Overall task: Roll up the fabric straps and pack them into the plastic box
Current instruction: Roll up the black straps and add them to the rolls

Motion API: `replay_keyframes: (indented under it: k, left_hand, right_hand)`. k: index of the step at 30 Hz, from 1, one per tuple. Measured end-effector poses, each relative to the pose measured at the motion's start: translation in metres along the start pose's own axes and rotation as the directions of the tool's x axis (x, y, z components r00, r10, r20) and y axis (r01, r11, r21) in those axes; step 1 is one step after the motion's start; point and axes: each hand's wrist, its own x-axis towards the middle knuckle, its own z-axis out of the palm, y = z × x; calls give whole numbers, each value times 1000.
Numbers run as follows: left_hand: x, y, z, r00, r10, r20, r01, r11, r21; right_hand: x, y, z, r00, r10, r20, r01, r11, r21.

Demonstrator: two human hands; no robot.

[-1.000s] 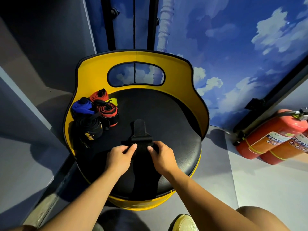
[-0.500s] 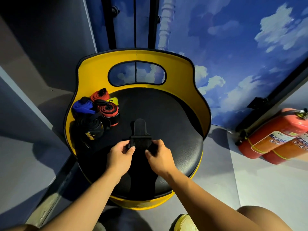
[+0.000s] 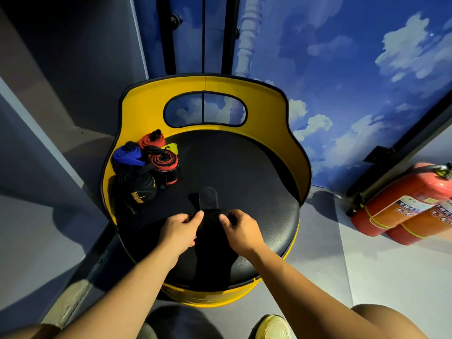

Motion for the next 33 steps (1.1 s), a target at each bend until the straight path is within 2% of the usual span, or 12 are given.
replay_keyframes:
  k: [2, 5, 7, 11, 13, 16, 20, 23, 26, 29, 33]
  left_hand:
    - [1, 8, -3, 994, -76, 75, 83, 992, -92]
    - [7, 11, -8, 967, -167, 192, 211, 948, -239]
    - [10, 11, -12, 959, -184, 213, 250, 906, -342]
    - [18, 10, -19, 944, -178, 277, 299, 815, -496]
    - [15, 18, -22, 944, -115, 309, 273, 798, -537]
    - [8, 34, -28, 944, 3, 330, 193, 805, -561]
    - [-10, 58, -39, 953, 172, 248, -8, 835, -550]
    - [-25, 79, -49, 933, 309, 185, -193, 862, -469]
    - [-31, 94, -58, 903, 392, 177, -295, 864, -407]
    - [-33, 94, -60, 907, 392, 155, -300, 858, -418]
    - [-28, 81, -55, 915, 362, 180, -247, 853, -459]
  right_hand:
    - [6, -1, -1, 998, 53, 29, -54, 998, 14]
    - [14, -1, -2, 980, 167, 103, -188, 951, 245]
    - [15, -2, -1, 965, 219, 143, -259, 872, 415]
    - [13, -10, -11, 943, 195, 271, -332, 641, 692]
    - [10, -17, -19, 946, 162, 282, -324, 542, 776]
    - [9, -27, -32, 962, 91, 258, -270, 480, 835]
    - [12, -42, -58, 975, -74, 210, -166, 393, 905]
    - [15, -53, -79, 977, -166, 130, -32, 491, 871]
    - [19, -60, -96, 964, -248, 92, 77, 595, 800]
    - [18, -59, -101, 947, -306, 101, 129, 650, 749]
    - [18, -56, -97, 941, -313, 128, 154, 735, 660]
